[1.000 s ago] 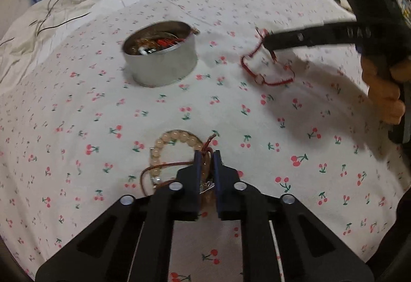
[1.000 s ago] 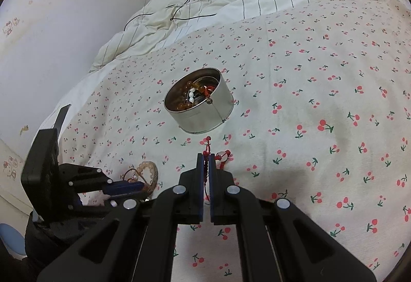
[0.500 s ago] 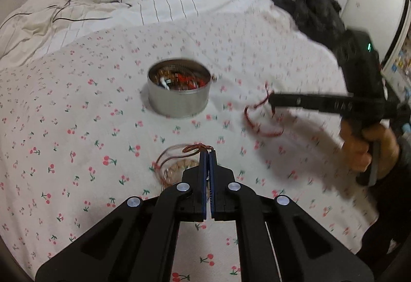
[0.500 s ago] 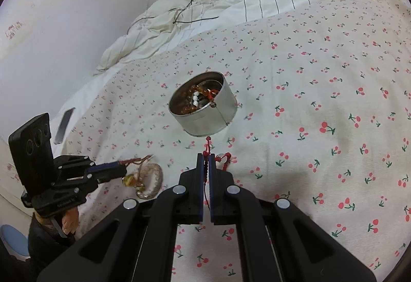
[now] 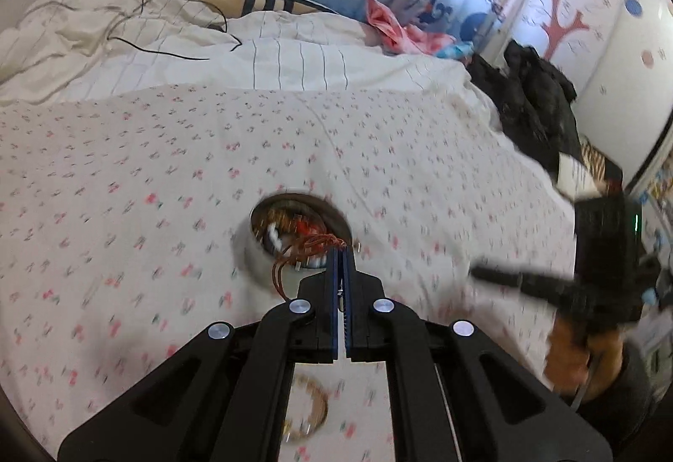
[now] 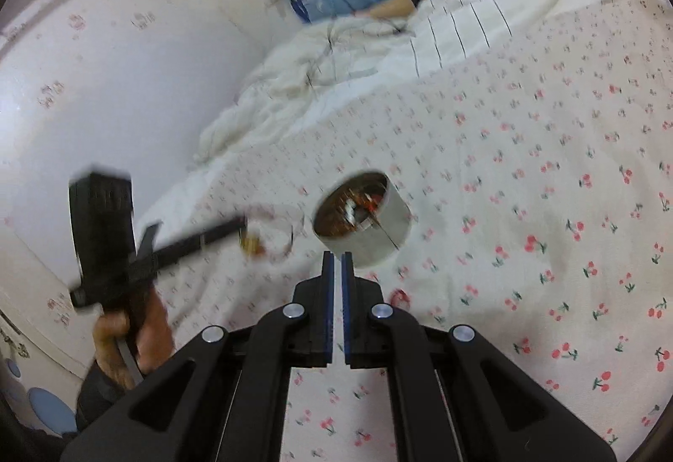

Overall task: Organize jewelry
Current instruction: 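Carry the copper wire bracelet into the tin and open the left tool, then lower the red cord into the tin and open the right tool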

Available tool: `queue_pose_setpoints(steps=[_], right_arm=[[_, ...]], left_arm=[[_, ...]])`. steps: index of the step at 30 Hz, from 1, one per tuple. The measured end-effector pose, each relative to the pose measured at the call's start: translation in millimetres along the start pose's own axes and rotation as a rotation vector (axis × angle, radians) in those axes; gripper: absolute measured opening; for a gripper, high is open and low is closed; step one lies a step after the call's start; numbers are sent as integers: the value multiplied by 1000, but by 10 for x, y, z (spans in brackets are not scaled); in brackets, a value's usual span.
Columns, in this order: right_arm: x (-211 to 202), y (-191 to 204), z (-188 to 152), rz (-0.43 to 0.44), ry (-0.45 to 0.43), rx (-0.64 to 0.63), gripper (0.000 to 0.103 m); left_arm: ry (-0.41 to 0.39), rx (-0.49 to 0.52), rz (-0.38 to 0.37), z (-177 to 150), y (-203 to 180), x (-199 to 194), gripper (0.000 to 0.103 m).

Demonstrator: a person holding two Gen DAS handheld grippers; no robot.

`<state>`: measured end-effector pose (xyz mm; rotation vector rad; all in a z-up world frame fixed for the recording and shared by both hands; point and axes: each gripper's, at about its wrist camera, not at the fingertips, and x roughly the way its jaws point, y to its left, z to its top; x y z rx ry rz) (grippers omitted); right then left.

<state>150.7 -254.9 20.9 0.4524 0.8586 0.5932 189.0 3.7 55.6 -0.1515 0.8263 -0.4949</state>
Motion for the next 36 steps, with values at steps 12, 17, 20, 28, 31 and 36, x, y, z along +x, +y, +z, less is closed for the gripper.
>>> queue_pose_setpoints(steps=[12,17,20,28,31,36], right_arm=[[717,108,-412,-327,251,-243,57],[704,123,-393,-371,246,-287,9],[572,53,-306,-321,199,-215,9],[192,195,-86,-156,-14,-164,9],[243,317,10,-141,-26,-195,9],[591,557,273,-124,-16,-211,9]], left_arm=[[127,-14,119,343,68,946,2],[189,15,182,293,77,1034,10],[169,15,252,269,129,913,49],[58,-80,310,-51,343,180,77],[5,-192,297,-333,491,-124,86],[-20,-315,267,-558,763,-248,86]])
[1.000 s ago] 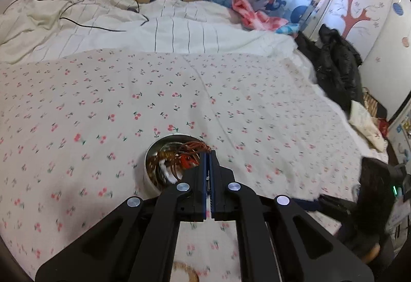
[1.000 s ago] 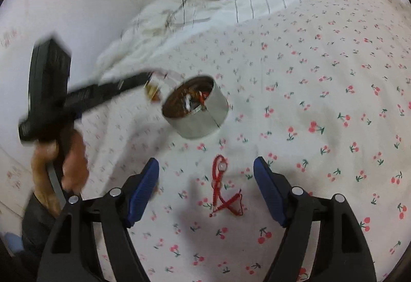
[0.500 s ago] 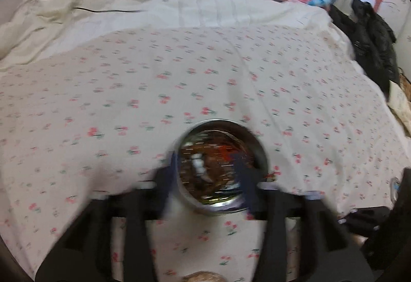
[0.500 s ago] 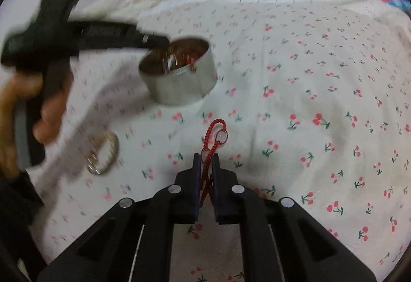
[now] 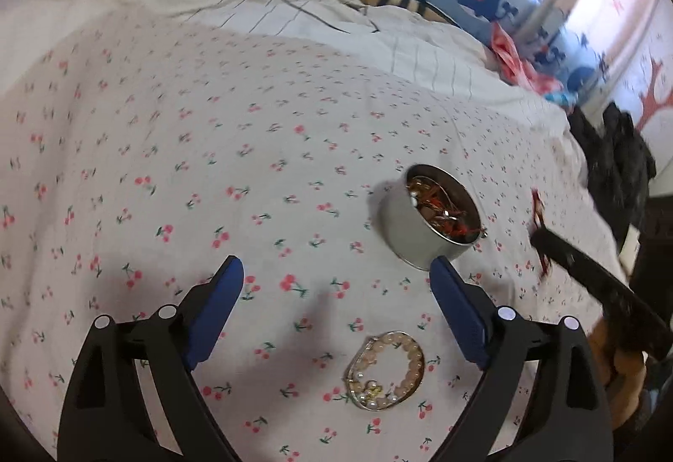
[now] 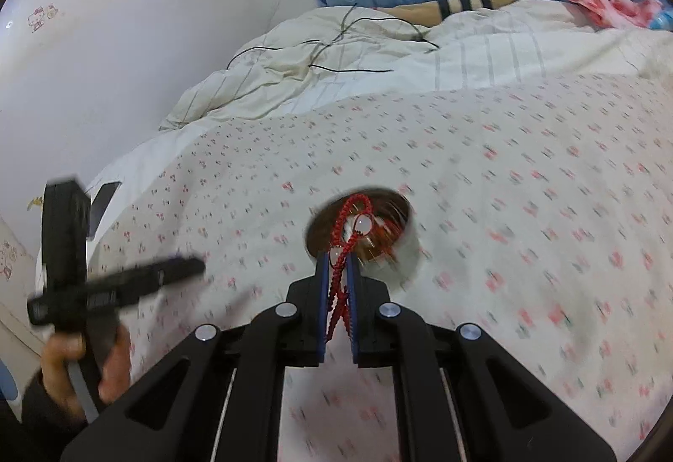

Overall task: Organize jewelry
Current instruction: 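Lower the red cord into the tin and open the right tool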

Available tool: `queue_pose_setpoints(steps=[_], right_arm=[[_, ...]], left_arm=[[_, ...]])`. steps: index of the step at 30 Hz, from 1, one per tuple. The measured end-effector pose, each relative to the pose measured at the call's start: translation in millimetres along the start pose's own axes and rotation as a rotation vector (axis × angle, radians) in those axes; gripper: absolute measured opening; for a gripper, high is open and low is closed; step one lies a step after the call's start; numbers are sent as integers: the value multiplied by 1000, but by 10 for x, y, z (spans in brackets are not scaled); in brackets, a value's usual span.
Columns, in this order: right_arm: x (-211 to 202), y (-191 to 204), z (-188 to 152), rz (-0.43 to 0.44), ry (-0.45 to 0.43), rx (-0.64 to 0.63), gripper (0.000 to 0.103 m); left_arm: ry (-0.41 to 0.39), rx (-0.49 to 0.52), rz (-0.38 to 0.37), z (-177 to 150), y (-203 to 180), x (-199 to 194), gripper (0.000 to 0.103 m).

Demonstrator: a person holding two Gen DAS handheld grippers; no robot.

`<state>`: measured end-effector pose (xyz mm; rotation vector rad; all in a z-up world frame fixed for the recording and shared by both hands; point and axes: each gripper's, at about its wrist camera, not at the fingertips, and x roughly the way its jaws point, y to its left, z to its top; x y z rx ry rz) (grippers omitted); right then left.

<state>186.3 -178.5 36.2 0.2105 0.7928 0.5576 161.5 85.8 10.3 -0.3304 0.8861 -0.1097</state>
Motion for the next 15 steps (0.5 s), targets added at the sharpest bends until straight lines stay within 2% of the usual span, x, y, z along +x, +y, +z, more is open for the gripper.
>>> queue_pose_setpoints(steps=[6,10,12,15], right_arm=[[475,2,249,-12,32,23,9],[806,-107,245,-70,116,47,12],[884,-152,212,-105,149,54,56],[571,-157,159,-121,40,70,58]], left_arm=[[12,-24,41,37,145,59,86],[13,-38,43,49,187,47,86],[31,-29,37,55,182,65,86],[55,20,64,41,135,79,86]])
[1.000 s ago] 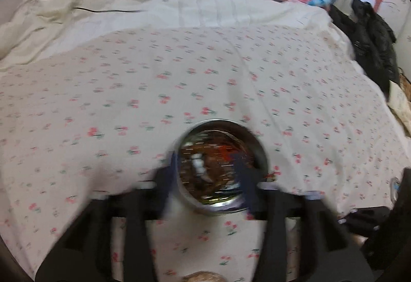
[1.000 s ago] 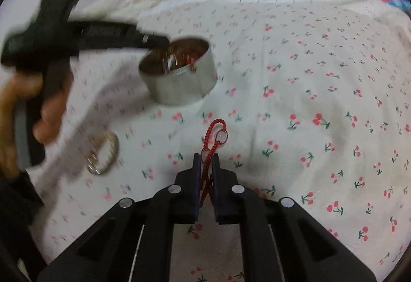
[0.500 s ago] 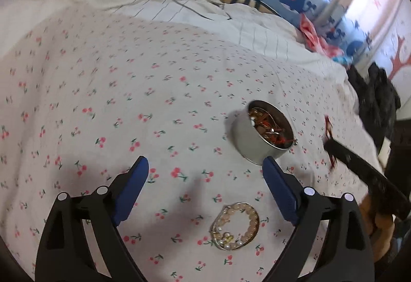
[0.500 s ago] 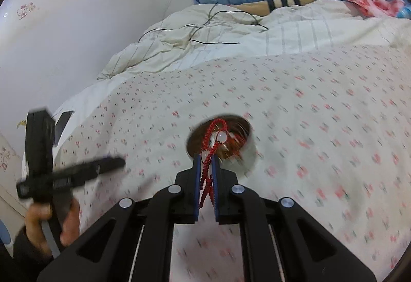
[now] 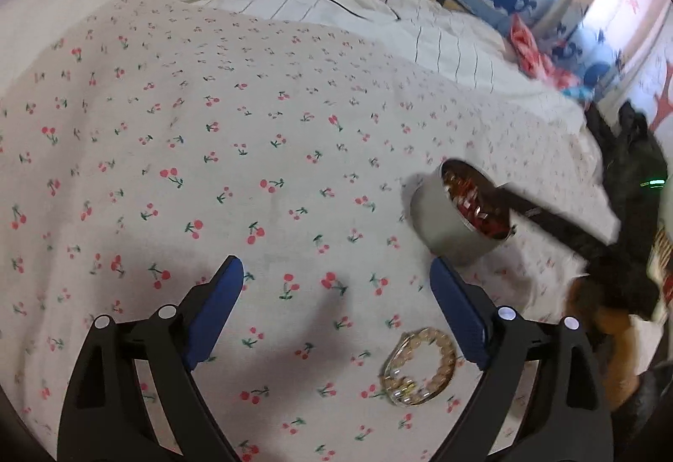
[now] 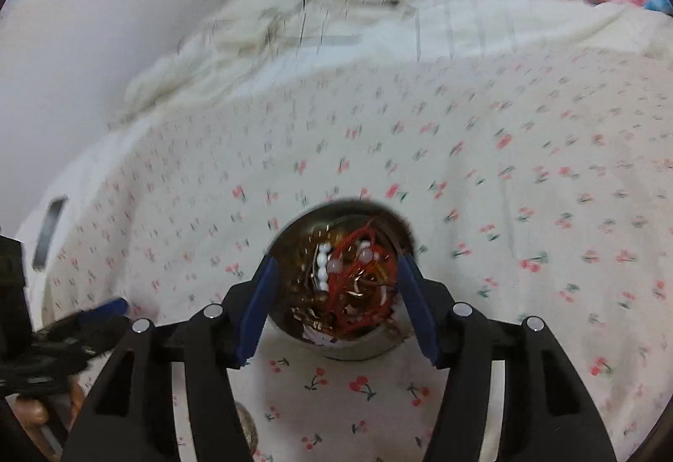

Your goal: Organize jewelry

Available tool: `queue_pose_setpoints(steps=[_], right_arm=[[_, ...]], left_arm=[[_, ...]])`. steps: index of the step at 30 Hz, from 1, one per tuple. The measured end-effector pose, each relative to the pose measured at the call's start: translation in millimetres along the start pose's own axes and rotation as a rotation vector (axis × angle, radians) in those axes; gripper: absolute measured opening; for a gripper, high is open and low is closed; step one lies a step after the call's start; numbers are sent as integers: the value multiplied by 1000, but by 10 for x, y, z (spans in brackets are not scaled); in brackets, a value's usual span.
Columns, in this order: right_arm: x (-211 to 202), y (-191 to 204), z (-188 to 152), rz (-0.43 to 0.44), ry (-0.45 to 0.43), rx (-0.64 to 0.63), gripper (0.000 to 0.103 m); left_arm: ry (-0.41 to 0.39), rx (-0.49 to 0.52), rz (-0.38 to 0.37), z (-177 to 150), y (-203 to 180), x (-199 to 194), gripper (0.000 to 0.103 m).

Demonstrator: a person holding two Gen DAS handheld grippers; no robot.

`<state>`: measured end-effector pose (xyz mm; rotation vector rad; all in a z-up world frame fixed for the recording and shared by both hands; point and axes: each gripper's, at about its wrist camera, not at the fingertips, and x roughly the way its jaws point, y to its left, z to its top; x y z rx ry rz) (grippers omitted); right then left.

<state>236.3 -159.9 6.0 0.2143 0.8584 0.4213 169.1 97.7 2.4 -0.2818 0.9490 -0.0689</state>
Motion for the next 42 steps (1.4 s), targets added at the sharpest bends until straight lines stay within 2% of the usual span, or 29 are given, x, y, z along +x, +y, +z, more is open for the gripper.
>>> queue_pose_setpoints(steps=[2,5,8,10,13,16,19,21,24,27,30,35,36,42], right_arm=[[-256,57,-119,20,-51,-33,59],[-455,250,-481,84,2,-150,59],[-476,457,-876,69,60,-290,58],[-497,595,-1084,82,54,-370,51],[-450,780,-1126,72,39,-468,43],[-319,924,-1058,51,42,-560,39],[-118,1023,-1018,44,76,-651,35],[3,1054,-1033,56,113,-707,26],[147,1043,-1043,64,158,-753,17],[244,1018,-1050,53,184,-773,17],[215,1001,-1020,81,194,-754,17],[293,1000,-1066,55,222,-777,15],[280,1011,-1087,50,219,-774,2],[-44,948,-1020,87,135,-671,0]], left_arm=[[-6,6,27,1,0,-5,86],[-1,-22,4,8,42,-12,87],[-1,-34,7,0,56,-10,88],[5,-32,5,-5,49,3,88],[13,-27,7,-7,34,28,88],[19,-20,8,-7,28,35,88],[20,-31,4,7,52,28,89],[18,-40,2,18,69,25,89],[21,-54,-11,28,96,24,90],[21,-59,-12,31,102,23,90],[21,-65,-17,32,113,17,90],[27,-67,-24,31,106,29,90],[27,-67,-24,33,107,29,90],[24,-74,-28,37,117,15,90]])
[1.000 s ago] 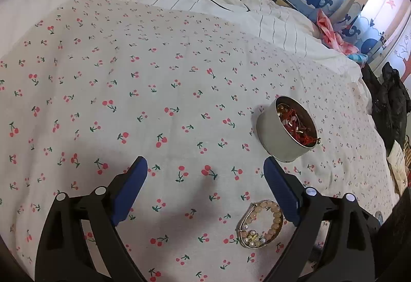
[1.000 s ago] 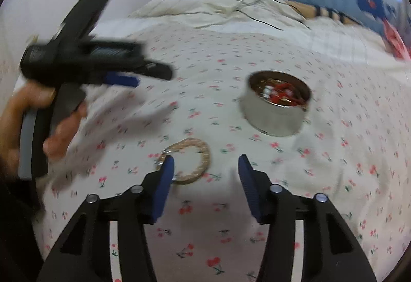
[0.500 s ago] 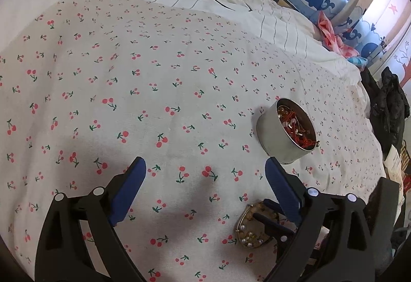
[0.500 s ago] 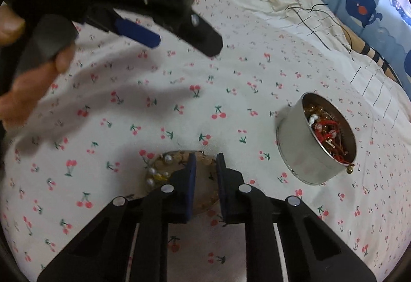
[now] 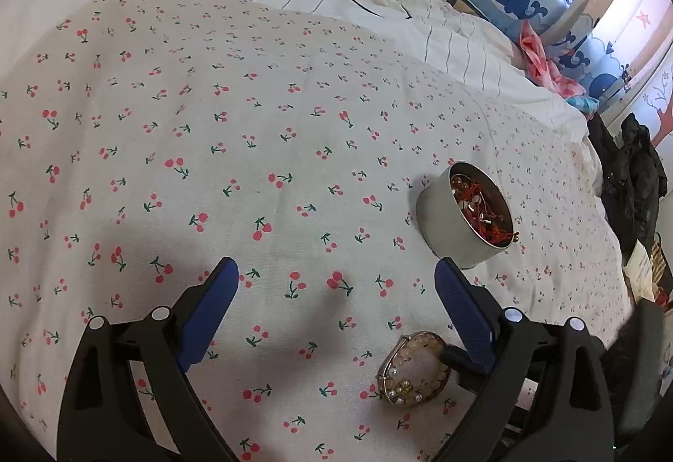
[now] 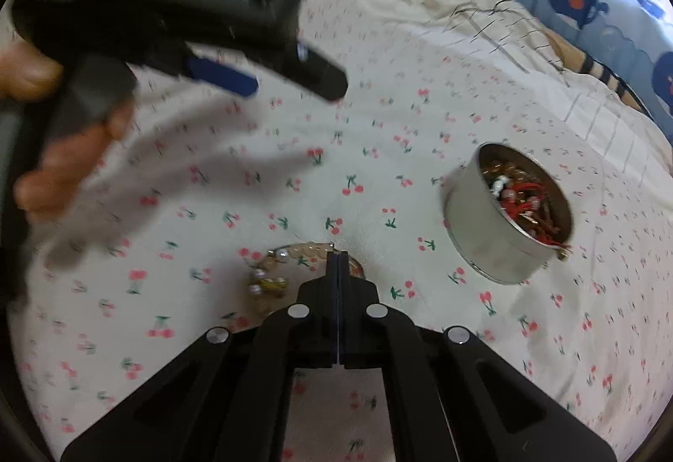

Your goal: Organize jewelry

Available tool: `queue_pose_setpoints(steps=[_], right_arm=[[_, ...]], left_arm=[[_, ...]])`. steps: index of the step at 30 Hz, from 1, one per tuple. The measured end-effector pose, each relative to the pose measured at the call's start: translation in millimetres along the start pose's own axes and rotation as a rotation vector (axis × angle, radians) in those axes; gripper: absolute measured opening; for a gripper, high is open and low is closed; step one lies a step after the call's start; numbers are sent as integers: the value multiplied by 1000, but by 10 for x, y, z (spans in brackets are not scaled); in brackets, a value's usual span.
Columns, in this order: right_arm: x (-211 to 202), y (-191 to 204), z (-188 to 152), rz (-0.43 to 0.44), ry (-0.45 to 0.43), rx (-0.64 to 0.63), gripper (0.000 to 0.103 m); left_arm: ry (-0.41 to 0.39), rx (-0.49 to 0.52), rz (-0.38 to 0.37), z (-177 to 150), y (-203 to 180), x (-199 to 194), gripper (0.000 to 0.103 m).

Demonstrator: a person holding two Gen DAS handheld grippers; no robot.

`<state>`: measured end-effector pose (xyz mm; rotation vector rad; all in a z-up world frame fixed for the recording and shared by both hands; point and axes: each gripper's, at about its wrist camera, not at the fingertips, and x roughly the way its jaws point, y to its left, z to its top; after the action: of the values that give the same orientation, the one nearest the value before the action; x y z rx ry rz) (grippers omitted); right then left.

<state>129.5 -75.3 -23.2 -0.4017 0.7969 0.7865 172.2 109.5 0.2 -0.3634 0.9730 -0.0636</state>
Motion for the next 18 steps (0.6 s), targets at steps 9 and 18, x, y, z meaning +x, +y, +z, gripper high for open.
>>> queue_pose_setpoints(steps=[9,18], right_arm=[[-273,1,-8,9,-30,45,1],[271,51,29,25,104,-48,34]], left_arm=[[6,-2,-6,-10,-5,9,91],[9,-2,-9,-20,-15,8,91]])
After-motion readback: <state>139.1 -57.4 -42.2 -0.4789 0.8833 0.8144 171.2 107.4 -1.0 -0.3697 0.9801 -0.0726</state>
